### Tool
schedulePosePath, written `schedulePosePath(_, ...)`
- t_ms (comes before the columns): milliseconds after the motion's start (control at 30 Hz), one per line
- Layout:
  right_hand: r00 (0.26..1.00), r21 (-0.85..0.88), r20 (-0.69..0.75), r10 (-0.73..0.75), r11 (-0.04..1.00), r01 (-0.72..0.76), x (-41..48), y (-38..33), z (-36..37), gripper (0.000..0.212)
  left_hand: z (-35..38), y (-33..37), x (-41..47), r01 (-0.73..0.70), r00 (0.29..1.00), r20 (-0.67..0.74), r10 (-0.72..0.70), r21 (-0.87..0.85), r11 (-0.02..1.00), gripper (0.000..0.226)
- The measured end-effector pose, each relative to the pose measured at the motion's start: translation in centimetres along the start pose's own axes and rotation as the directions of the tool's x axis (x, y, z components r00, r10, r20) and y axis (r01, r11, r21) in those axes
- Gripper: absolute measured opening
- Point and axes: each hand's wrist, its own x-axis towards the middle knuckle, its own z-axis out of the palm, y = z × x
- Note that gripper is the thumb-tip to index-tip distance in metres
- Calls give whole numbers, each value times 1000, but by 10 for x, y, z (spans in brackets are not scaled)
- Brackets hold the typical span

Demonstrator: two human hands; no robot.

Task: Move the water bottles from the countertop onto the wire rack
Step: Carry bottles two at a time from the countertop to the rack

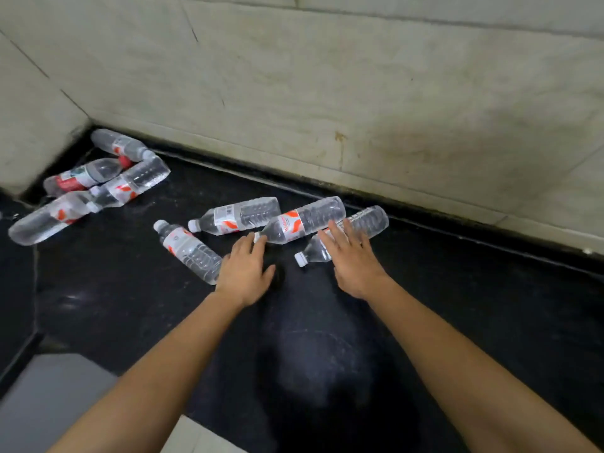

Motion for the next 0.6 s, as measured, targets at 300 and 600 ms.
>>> schedulePosePath(300,994,-174,-11,111,978,-111,38,-8,6,89,58,-24,73,-70,988,-146,55,-98,993,70)
schedulePosePath(600,991,-305,49,123,947,-102,30,-32,-6,59,53,-20,38,-124,992,-80,100,-402,907,64)
